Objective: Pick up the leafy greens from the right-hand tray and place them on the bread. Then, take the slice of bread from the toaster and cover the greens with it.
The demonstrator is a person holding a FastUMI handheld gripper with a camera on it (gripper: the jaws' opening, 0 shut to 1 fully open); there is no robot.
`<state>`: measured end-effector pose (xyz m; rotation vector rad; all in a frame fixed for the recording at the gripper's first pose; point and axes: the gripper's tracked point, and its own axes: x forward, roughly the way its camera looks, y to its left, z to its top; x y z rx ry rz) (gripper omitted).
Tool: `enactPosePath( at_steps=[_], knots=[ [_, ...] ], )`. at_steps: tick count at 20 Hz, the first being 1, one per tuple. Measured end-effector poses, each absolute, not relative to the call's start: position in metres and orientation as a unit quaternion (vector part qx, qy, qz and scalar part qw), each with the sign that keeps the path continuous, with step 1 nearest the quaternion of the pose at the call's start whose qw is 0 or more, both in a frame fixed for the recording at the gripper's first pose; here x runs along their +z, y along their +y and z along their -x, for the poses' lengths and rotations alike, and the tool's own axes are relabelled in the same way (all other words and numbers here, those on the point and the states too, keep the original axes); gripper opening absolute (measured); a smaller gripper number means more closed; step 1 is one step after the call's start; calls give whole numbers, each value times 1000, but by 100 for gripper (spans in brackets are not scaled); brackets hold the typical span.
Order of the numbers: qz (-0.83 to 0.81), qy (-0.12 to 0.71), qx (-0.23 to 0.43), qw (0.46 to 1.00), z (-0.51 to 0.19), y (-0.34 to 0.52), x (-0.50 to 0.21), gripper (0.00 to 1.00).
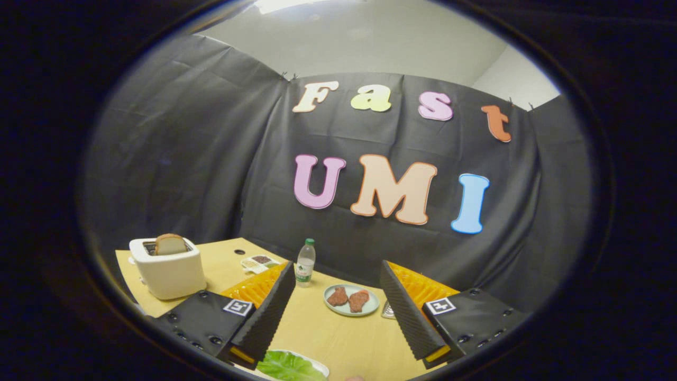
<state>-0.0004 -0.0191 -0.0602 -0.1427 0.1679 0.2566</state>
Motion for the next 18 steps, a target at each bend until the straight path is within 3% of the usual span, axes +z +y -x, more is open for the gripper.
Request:
enactPosePath(
  at_steps=[18],
  knots=[
    [117,221,302,920,32,6,-182,100]
  ],
)
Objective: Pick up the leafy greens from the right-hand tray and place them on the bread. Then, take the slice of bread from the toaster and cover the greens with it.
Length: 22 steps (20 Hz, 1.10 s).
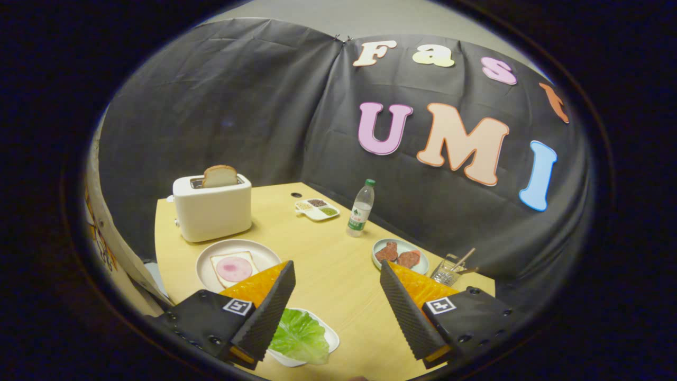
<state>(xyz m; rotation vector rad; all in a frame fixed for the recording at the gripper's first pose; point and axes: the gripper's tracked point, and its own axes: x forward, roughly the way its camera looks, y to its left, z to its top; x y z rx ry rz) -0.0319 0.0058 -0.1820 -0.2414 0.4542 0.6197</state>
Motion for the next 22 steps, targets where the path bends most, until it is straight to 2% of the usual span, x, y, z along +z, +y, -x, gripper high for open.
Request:
enactPosePath(
  at_steps=[8,22],
  knots=[
    [139,292,358,876,60,10,-251,100],
    [158,384,406,814,96,16,-358,100]
  ],
)
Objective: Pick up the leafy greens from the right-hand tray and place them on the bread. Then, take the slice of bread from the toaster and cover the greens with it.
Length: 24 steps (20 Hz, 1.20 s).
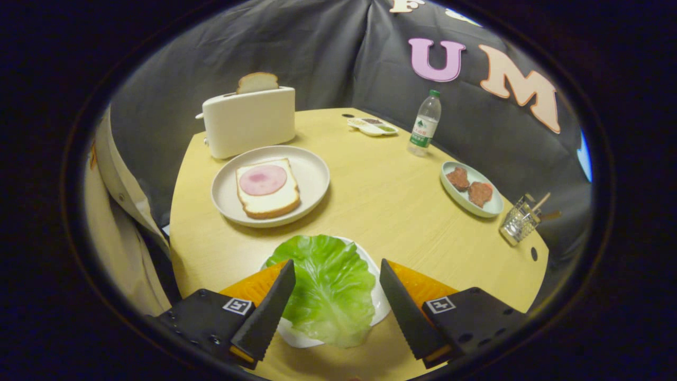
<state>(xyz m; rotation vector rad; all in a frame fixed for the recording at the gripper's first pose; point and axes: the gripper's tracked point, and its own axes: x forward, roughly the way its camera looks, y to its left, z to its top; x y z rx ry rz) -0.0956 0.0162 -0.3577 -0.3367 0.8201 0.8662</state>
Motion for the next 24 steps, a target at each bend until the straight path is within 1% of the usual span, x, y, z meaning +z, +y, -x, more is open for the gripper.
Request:
enactPosePath(
  at_steps=[10,11,14,18,21,23,24],
  knots=[
    [146,440,402,790,113,11,-383,100],
    [143,444,400,789,116,11,-385,96],
    [129,460,391,787,118,11,-386,77],
    [132,461,387,787,120,14,-387,51],
    [139,461,388,786,123,17,-384,19],
    [141,463,385,786,122,17,-379,16],
    [144,462,383,787,123,19,-388,14]
  ],
)
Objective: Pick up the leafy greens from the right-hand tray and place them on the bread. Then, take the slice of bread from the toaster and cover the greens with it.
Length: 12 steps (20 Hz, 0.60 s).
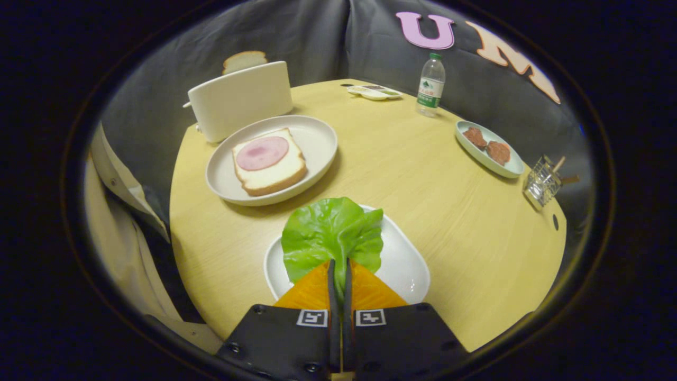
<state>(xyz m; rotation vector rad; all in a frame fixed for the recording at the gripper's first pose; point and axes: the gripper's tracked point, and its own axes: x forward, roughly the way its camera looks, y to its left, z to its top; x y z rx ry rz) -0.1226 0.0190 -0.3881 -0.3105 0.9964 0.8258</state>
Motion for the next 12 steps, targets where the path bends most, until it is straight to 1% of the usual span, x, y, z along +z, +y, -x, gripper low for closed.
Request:
enactPosePath(
  at_steps=[7,12],
  knots=[
    [155,449,363,802,118,23,-356,3],
    [161,427,358,815,114,41,-324,4]
  ],
)
